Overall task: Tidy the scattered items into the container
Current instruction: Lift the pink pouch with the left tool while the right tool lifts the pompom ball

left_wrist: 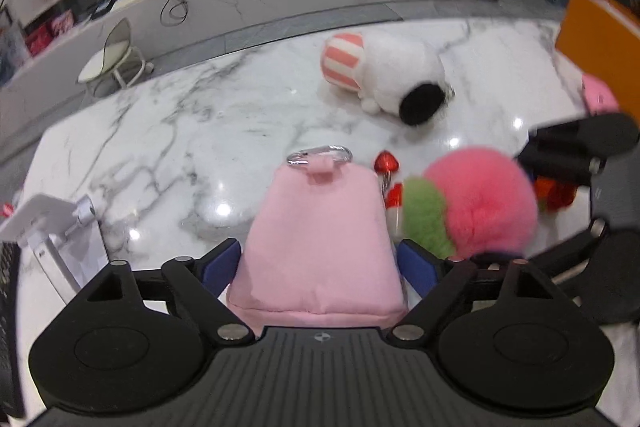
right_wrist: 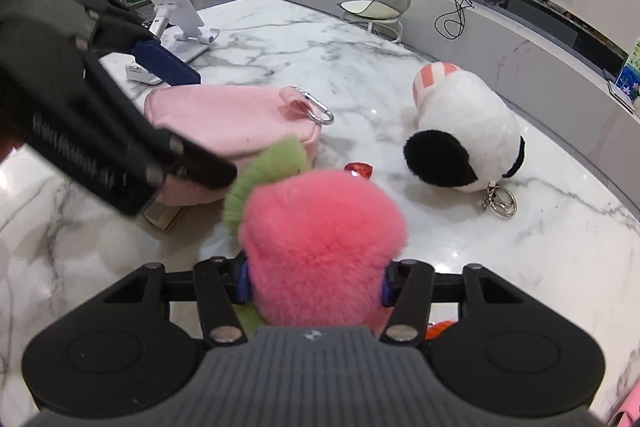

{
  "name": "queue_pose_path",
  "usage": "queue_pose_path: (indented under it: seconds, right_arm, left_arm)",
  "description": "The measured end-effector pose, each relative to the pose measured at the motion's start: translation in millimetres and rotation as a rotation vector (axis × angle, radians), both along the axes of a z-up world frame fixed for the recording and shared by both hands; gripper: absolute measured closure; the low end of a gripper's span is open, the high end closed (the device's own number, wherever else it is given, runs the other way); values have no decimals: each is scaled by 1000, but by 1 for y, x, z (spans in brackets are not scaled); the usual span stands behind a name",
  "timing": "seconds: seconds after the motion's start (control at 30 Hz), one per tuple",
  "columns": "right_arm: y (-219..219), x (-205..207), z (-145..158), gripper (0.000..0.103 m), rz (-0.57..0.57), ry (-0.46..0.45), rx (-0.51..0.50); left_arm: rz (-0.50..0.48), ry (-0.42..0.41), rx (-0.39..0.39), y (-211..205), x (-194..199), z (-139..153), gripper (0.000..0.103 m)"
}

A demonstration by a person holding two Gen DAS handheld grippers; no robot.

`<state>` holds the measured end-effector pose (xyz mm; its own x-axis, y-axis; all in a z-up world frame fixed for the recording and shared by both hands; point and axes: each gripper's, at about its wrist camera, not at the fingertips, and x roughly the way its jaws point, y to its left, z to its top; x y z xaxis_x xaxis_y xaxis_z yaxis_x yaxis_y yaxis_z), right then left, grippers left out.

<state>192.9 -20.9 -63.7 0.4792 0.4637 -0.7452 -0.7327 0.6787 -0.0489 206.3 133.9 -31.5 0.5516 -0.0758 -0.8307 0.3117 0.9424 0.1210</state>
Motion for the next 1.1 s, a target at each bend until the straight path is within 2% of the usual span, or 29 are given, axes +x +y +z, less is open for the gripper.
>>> queue_pose_path:
  seconds: [0.07, 0.43, 0.53, 0.7, 0.83, 1.1]
  right_arm:
    - [0, 0, 0, 46, -3, 3, 0]
    - [-3, 3, 2, 48, -18, 31, 18]
    - [-3, 3, 2, 48, -17, 36, 20]
    - [-6, 4, 6, 49, -16, 36, 24]
    - [-10, 4, 12, 49, -26, 31, 35]
    - [-24, 1, 45, 49, -48, -19, 72]
  left_arm:
    - [-12, -3, 22, -3, 0, -3, 0]
    - [-14, -3, 20, -1, 10, -17, 0]
    - [6, 4, -8, 4, 13, -14, 3]
    - [81, 4, -54, 13, 15, -4, 13]
    - [131, -24, -70, 19, 13, 7, 16]
    - [193, -149, -109, 19, 3, 50, 17]
